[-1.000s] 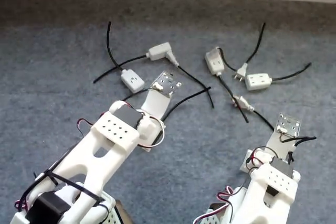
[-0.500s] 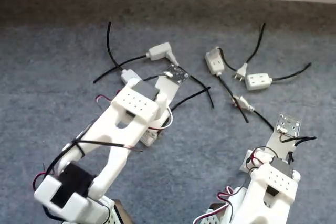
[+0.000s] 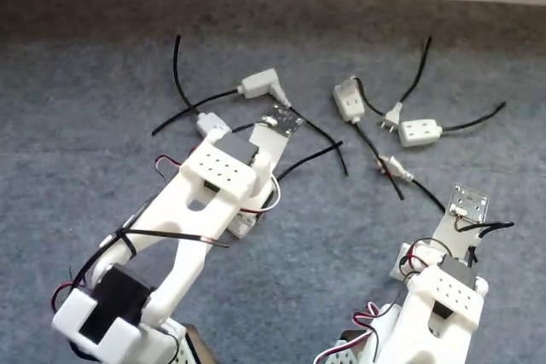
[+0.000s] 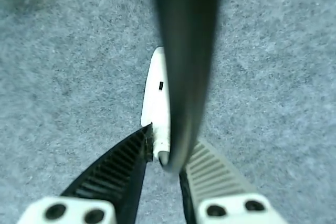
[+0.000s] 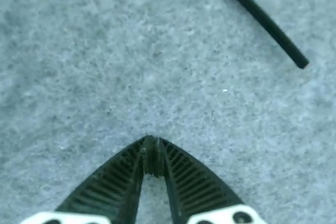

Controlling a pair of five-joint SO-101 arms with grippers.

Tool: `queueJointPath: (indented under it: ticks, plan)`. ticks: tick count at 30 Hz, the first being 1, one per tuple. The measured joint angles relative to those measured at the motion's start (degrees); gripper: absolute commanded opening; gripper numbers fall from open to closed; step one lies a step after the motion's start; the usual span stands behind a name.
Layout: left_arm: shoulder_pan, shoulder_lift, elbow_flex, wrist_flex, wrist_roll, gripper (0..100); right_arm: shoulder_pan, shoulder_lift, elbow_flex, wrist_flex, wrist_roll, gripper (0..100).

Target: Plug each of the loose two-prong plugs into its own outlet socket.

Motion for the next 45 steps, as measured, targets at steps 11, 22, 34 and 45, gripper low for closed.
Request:
queueJointPath:
  ticks: [11,22,34,45]
  plan:
    - [0.0,7.0,-5.4,4.0,0.1,4,0.0,0.0,0.0,0.0,0.0,0.8]
    - [-1.6,13.5,-11.8,9.9,0.3,13,0.0,0.0,0.0,0.0,0.0,0.8]
    - [-5.8,9.6,-9.0,8.4,0.2,18,0.0,0.0,0.0,0.0,0.0,0.8]
    - [-6.8,5.0,-8.0,2.6,0.2,19,0.0,0.0,0.0,0.0,0.0,0.9]
